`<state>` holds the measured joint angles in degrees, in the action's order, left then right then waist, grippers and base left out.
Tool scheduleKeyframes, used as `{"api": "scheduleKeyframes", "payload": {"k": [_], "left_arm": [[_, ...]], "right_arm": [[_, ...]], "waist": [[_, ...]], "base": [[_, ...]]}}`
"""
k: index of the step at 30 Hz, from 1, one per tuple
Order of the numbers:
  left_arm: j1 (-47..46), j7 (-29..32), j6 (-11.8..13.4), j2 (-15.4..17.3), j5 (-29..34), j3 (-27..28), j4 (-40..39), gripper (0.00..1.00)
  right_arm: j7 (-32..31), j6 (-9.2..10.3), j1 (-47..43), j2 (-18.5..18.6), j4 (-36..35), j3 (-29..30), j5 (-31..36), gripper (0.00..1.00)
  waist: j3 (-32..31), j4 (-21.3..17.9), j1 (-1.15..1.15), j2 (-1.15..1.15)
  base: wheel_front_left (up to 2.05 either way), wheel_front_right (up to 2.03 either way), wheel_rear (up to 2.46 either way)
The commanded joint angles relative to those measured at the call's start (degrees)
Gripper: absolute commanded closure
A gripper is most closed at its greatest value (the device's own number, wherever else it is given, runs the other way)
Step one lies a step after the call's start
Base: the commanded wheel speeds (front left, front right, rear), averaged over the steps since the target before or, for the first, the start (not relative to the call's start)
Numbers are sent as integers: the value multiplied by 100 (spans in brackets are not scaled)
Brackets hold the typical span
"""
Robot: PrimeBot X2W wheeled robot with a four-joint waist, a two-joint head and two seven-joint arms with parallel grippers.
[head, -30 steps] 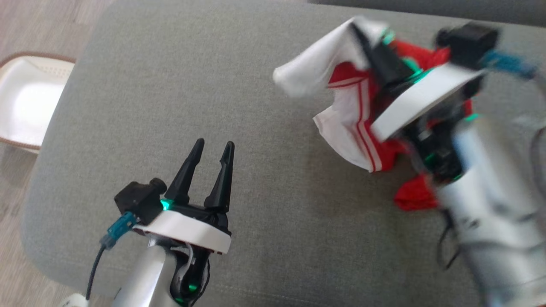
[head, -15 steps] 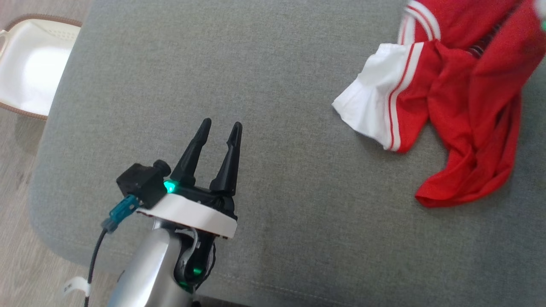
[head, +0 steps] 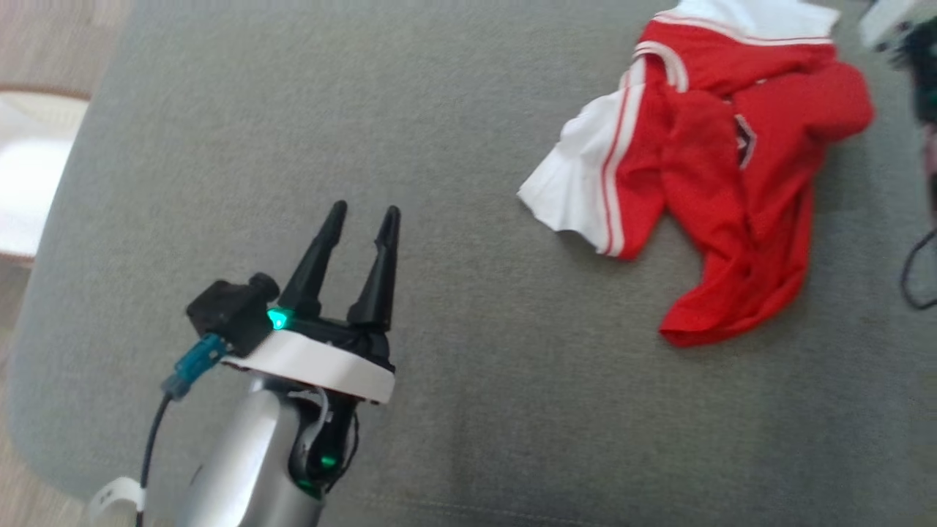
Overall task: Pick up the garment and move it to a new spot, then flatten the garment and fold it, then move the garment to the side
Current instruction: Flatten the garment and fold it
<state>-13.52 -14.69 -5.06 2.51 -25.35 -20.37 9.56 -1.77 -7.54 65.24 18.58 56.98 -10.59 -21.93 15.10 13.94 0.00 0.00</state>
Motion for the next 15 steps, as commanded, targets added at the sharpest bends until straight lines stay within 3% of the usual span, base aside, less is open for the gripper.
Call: {"api": "scheduleKeyframes", "payload": {"k": [1,8,15], "left_arm": [[-121,-30,8,37,55,264,-166,0],[41,-30,-8,37,185,481,-155,0],[257,-30,-15,37,238,594,-141,0]], "right_arm": [[137,5,-141,-138,-327,-170,-146,0],[646,5,-1312,-255,-1320,-748,-689,0],[997,5,-2877,-506,-2483,-771,-648,0]], "waist": [[-181,-192,0,0],[-572,-581,0,0],[-890,-899,0,0]], "base": [[0,0,0],[0,0,0],[0,0,0]]}}
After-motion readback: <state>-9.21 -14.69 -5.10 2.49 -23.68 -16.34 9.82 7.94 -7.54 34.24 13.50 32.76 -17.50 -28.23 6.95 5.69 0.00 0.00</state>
